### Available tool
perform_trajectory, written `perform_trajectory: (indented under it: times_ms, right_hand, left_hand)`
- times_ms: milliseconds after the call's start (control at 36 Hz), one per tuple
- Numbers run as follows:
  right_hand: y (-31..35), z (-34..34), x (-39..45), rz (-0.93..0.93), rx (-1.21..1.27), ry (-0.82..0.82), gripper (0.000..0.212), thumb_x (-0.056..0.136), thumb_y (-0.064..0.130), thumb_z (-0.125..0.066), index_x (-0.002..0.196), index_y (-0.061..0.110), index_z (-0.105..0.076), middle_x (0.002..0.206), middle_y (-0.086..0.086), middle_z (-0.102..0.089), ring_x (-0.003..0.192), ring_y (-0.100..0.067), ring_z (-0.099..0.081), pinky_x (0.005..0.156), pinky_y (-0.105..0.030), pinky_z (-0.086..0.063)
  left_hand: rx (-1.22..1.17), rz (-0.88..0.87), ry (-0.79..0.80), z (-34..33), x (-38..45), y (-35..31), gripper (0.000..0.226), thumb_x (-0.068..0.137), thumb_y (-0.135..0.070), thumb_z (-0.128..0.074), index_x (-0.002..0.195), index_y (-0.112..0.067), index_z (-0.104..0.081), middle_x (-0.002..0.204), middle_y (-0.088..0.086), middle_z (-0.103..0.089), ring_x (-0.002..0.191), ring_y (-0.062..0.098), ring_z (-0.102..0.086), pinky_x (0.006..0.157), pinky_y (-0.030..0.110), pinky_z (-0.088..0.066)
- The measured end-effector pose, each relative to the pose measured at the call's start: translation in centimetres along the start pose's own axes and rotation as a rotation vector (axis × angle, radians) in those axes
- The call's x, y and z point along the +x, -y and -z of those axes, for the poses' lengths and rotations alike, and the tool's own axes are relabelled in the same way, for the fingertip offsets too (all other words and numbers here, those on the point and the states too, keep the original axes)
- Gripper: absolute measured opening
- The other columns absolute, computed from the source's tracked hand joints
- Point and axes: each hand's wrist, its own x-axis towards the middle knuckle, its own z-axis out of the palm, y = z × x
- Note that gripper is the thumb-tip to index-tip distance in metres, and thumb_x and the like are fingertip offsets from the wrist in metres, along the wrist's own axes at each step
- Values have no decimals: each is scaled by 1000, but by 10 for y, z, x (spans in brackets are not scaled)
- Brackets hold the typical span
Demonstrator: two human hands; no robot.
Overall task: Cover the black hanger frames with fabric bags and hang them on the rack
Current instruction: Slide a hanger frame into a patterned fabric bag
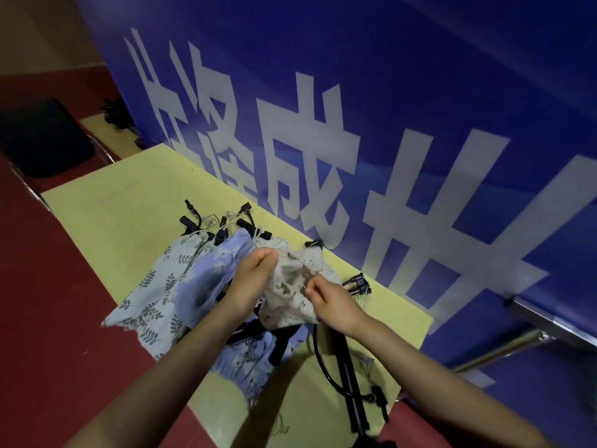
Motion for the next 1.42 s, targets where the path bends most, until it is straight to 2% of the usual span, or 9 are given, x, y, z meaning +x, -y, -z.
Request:
perform_trajectory:
  times_ms: [528,667,806,889,972,1083,1194,1306,1417]
  right_hand:
    - [-17,37,-3,-30,-243,-86,21,96,24,-52,100,19,-71,89,3,-70,71,-12,-57,62,-26,-38]
    - [-21,39,-9,89,-485,-211,25,93,39,-52,88,21,-69,78,1,-67,78,-18,-59,66,-30,-44]
    - [-21,45,-13,64,-525,-359,45,80,51,-68,112,21,-58,75,3,-66,75,-22,-63,76,-33,-46]
    - [-22,50,-11,-195,-474,-322,56,82,58,-63,121,24,-40,79,2,-64,73,-22,-62,59,-31,-44]
    - [-32,53,-10,-230,-351,-239,29,87,51,-61,100,27,-54,77,3,-63,72,-20,-59,57,-33,-42]
    - [-36,49,-17,-127,-51,-121,32,96,34,-56,69,16,-54,61,5,-47,58,-10,-42,58,-32,-33]
    - [-19,48,-23,-152,226,-49,46,98,32,-54,75,-7,-50,67,-6,-43,63,-12,-40,58,-28,-32]
    - [-8,48,-23,-143,381,-36,64,91,50,-57,83,-13,-51,74,-11,-49,70,-18,-45,65,-31,-36]
    - [-1,48,-23,-144,483,-51,77,82,60,-59,91,-16,-53,81,-22,-57,76,-22,-53,71,-36,-42]
  left_hand:
    - [153,2,143,-7,-5,25,28,100,-21,-47,73,-20,-49,71,-2,-42,61,4,-40,56,13,-34]
    - [81,75,125,-9,-2,15,22,100,-22,-47,85,-9,-56,82,6,-48,77,15,-46,67,26,-36]
    - [-20,100,93,-10,0,4,24,99,-24,-49,95,-4,-61,92,8,-60,88,19,-57,76,30,-44]
    - [-110,123,89,-6,-1,-2,18,98,-28,-51,96,-16,-65,102,5,-69,97,22,-65,88,37,-49]
    - [-156,142,100,-3,-1,-7,23,92,-40,-57,109,-25,-63,116,-3,-65,111,17,-60,99,38,-45]
    - [-193,125,141,-1,-5,-14,7,96,-30,-56,103,-30,-58,102,-21,-56,94,-3,-53,83,23,-41]
    - [-145,132,113,3,-1,-11,51,97,-26,-55,145,-21,-38,136,-8,-43,124,13,-44,98,32,-34]
    - [-121,138,90,7,3,-7,29,97,-13,-51,125,-20,-53,115,-4,-64,94,8,-63,76,23,-51]
    - [-99,153,65,10,4,-5,28,97,-11,-51,124,-20,-55,109,-5,-65,96,13,-64,85,31,-51]
